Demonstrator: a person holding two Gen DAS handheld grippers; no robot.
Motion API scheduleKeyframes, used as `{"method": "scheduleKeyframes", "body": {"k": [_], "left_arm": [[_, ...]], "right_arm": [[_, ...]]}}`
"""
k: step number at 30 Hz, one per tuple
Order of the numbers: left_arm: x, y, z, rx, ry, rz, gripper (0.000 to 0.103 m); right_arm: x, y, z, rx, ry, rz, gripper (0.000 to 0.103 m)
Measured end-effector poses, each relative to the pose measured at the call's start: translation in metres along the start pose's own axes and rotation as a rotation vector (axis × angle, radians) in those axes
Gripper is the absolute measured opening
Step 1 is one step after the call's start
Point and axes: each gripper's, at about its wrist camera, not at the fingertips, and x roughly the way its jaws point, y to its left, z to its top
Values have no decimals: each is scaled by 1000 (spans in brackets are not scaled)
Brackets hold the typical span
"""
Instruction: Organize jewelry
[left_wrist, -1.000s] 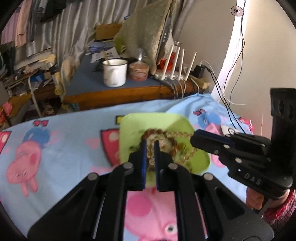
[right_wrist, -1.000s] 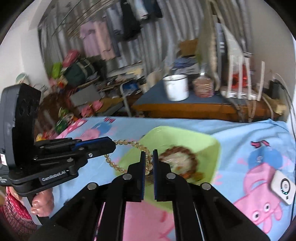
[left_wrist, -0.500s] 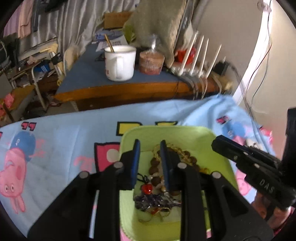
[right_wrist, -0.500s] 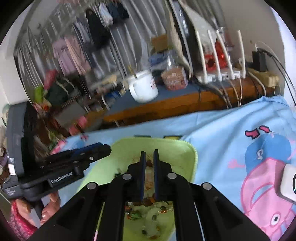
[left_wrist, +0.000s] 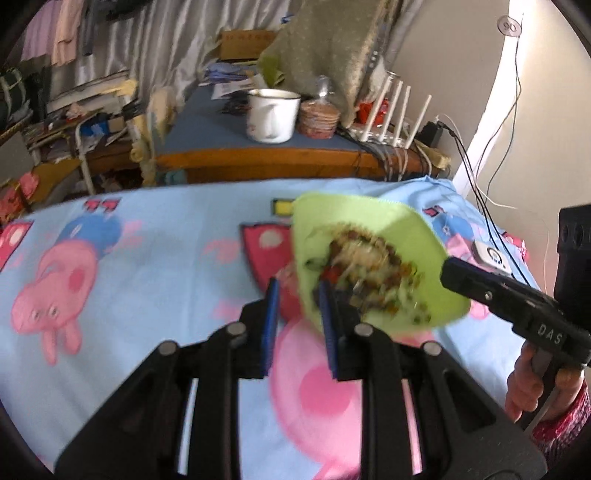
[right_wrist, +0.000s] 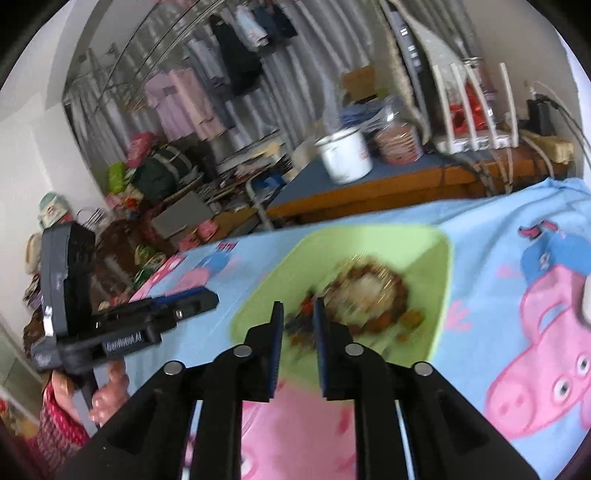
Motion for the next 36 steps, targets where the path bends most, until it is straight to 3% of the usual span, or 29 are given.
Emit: {"method": "scheduleKeyframes", "body": {"k": [6, 15, 27, 29, 36], "left_arm": [[-26, 24, -44, -26, 66, 12, 20], [-44, -12, -113, 144, 143, -52, 21], [-38, -30, -132, 246, 159, 27, 20], [-37, -30, -131, 237, 157, 25, 10], [-27, -28, -124, 169, 169, -4, 7]], "right_arm": [[4, 34, -47, -64, 144, 61, 0], [7, 73, -89, -166, 270, 68, 0], [17, 91, -100, -292, 308, -22, 0], [16, 89, -101, -290, 313, -12, 0], [26, 74, -93, -174, 349, 63, 0]]}}
